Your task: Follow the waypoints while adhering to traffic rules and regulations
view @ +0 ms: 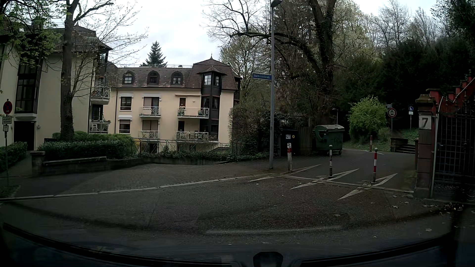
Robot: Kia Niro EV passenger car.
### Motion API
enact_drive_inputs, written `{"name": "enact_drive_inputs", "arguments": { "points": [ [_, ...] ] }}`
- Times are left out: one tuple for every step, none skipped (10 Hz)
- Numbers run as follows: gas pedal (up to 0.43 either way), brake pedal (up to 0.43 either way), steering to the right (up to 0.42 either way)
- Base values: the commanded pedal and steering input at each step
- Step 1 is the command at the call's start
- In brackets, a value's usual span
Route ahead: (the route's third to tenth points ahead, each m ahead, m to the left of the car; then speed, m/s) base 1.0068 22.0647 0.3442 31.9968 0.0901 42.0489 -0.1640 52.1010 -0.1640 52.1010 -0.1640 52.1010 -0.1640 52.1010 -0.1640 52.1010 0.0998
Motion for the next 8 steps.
{"name": "enact_drive_inputs", "arguments": {
  "points": [
    [0.0,0.25,-0.232],
    [0.0,0.25,-0.279],
    [0.0,0.232,-0.324],
    [0.0,0.22,-0.364],
    [0.0,0.171,-0.411],
    [0.0,0.085,-0.464],
    [0.0,0.012,-0.523],
    [0.0,0.0,-0.596]
  ]
}}
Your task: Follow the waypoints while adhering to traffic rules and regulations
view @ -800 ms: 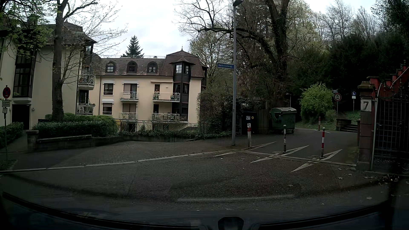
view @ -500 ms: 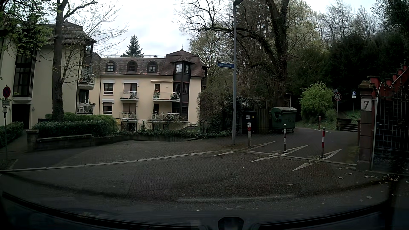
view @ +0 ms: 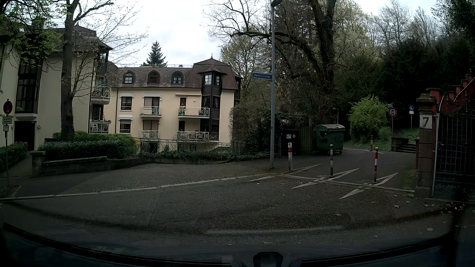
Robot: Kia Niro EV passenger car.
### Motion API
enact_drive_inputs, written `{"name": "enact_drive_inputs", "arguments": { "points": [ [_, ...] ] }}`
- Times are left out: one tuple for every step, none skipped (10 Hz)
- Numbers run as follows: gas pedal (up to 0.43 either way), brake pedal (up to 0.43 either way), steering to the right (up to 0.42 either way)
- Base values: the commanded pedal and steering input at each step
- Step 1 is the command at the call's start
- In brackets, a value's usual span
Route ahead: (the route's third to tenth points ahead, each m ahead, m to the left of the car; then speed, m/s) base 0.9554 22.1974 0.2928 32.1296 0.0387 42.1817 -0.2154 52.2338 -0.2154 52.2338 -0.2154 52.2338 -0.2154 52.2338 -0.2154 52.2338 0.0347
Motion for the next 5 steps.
{"name": "enact_drive_inputs", "arguments": {
  "points": [
    [0.0,0.0,-0.653],
    [0.0,0.0,-0.718],
    [0.0,0.0,-0.781],
    [0.0,0.0,-0.822],
    [0.008,0.0,-0.87]
  ]
}}
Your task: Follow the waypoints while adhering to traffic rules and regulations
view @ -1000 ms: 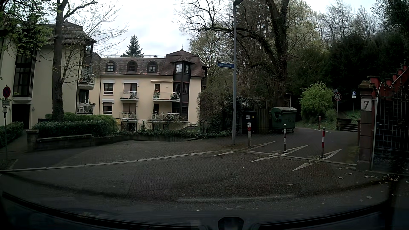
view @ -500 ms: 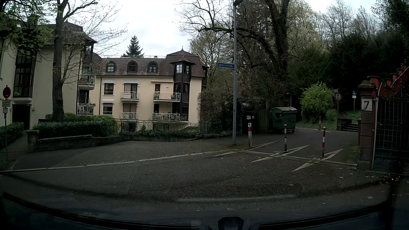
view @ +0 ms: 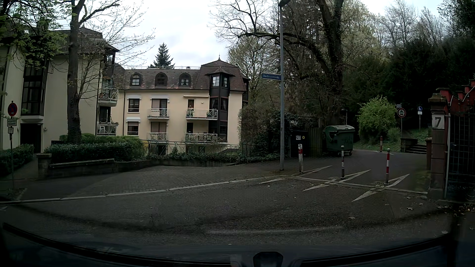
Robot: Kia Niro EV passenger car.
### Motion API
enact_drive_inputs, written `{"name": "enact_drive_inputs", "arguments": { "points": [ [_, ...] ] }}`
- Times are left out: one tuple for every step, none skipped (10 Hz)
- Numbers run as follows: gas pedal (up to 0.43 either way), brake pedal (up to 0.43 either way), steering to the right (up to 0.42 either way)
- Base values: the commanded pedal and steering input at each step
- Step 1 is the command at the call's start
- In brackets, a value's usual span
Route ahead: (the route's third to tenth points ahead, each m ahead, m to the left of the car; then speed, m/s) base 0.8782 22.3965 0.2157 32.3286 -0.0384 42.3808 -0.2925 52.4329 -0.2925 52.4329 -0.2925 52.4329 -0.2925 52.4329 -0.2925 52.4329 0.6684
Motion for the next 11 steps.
{"name": "enact_drive_inputs", "arguments": {
  "points": [
    [0.008,0.0,-0.899],
    [0.008,0.0,-0.923],
    [0.008,0.0,-0.943],
    [0.008,0.0,-0.956],
    [0.008,0.0,-0.962],
    [0.0,0.0,-0.968],
    [0.0,0.0,-0.969],
    [0.0,0.0,-0.969],
    [0.0,0.0,-0.969],
    [0.0,0.0,-0.969],
    [0.0,0.0,-0.969]
  ]
}}
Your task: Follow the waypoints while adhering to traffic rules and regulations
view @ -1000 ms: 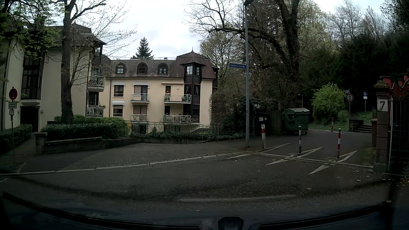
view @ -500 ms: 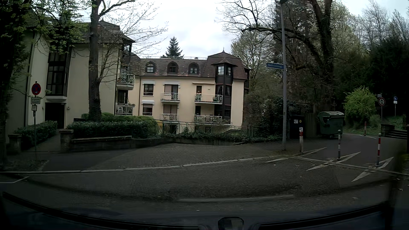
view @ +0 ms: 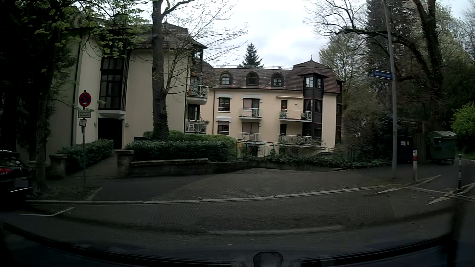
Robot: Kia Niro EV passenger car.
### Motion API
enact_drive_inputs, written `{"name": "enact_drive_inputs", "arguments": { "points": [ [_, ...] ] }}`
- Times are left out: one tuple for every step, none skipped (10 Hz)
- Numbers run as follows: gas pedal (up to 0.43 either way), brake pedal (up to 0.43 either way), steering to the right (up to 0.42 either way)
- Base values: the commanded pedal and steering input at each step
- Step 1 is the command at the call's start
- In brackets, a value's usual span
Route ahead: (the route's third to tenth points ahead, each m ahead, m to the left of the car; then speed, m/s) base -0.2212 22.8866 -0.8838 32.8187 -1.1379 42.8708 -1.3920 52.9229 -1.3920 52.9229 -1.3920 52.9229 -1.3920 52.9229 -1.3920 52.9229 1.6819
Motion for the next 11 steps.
{"name": "enact_drive_inputs", "arguments": {
  "points": [
    [0.0,0.0,-0.97],
    [0.0,0.0,-0.969],
    [0.0,0.0,-0.969],
    [0.0,0.0,-0.969],
    [0.0,0.0,-0.969],
    [0.0,0.0,-0.969],
    [0.0,0.0,-0.968],
    [0.0,0.0,-0.969],
    [0.0,0.0,-0.968],
    [0.0,0.0,-0.969],
    [0.0,0.0,-0.968]
  ]
}}
